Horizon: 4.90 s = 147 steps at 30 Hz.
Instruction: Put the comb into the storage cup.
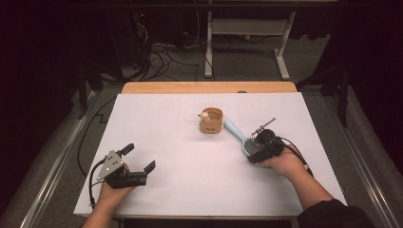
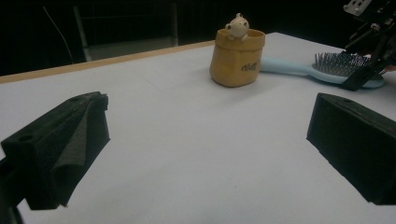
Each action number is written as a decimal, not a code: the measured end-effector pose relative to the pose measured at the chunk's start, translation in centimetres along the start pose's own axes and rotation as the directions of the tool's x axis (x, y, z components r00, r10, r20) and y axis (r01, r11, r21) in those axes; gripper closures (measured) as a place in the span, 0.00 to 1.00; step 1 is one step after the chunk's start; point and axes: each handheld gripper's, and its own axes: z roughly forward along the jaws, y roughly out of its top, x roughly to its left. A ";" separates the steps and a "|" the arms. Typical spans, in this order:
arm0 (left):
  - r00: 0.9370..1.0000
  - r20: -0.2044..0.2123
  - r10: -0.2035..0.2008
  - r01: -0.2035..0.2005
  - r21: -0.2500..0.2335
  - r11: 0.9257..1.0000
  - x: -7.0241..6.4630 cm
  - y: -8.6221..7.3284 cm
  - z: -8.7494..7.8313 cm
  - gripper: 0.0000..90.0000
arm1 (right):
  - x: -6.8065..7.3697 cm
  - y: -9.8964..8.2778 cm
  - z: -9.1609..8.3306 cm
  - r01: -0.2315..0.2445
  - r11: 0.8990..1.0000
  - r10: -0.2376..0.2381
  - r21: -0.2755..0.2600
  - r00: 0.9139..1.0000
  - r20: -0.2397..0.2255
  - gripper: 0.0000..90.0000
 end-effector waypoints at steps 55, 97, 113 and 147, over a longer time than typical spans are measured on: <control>1.000 -0.001 0.024 -0.024 0.010 1.000 -0.5 -0.1 0.4 0.00 | 2.0 -1.6 -8.8 0.035 0.994 -0.034 -0.106 0.999 0.016 0.23; 0.973 -0.100 0.208 -0.208 0.012 0.978 -2.5 1.8 2.6 0.00 | 10.8 3.8 -4.0 0.252 0.960 -0.264 -0.119 0.959 -0.102 0.23; 0.872 -0.234 0.431 -0.415 0.117 0.902 -5.5 0.8 6.0 0.00 | 11.3 4.7 -4.3 0.267 0.955 -0.282 -0.131 0.952 -0.120 0.23; 0.802 -0.247 0.543 -0.526 0.136 0.839 -7.9 -0.4 6.6 0.03 | 14.3 6.3 -4.0 0.330 0.934 -0.349 -0.140 0.925 -0.152 0.23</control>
